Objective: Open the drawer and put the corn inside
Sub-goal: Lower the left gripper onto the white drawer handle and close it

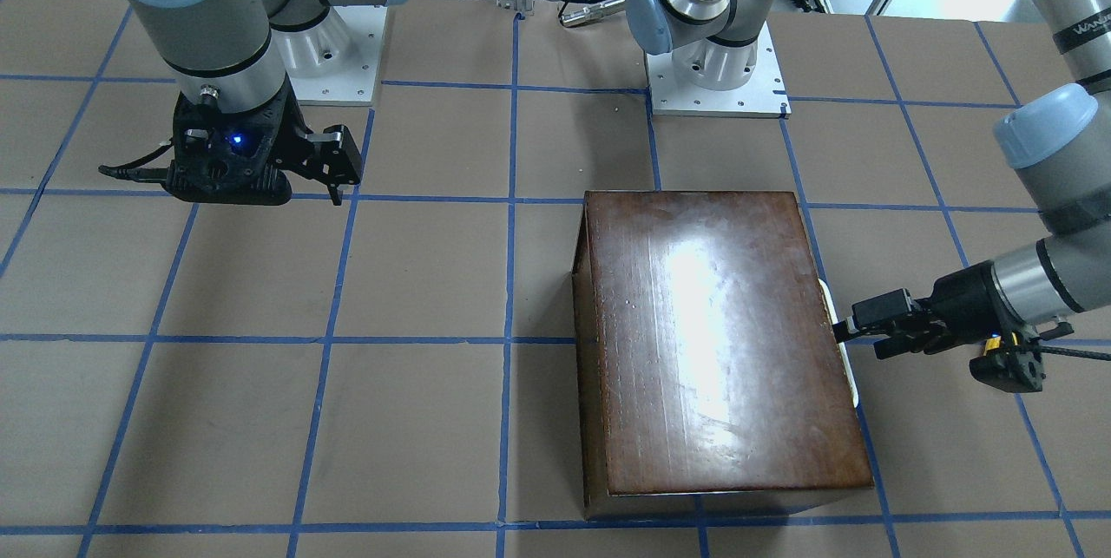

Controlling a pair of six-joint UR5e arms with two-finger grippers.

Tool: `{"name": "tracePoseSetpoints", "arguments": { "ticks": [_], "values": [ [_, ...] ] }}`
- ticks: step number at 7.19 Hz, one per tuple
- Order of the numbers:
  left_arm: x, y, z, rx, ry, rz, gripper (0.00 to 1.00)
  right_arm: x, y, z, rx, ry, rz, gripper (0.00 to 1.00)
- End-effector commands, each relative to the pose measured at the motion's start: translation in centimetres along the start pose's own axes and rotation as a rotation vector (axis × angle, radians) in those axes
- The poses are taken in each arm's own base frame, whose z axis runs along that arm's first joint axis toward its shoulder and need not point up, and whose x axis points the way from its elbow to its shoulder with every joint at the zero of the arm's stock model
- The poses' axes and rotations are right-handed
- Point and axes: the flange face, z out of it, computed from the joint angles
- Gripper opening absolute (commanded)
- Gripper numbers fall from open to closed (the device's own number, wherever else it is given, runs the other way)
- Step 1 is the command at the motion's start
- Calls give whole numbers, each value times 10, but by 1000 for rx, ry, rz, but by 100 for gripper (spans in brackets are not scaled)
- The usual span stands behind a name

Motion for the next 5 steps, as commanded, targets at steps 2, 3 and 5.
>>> {"name": "tracePoseSetpoints", "arguments": {
  "ticks": [2,3,5],
  "values": [
    [-8,0,14,-19,15,-13,100,0,0,0,-1,0,0,100],
    [-11,0,17,-23,18,-17,100,0,0,0,-1,0,0,100],
    [-13,1,21,-31,22,-22,100,0,0,0,1,0,0,100]
  ]
}}
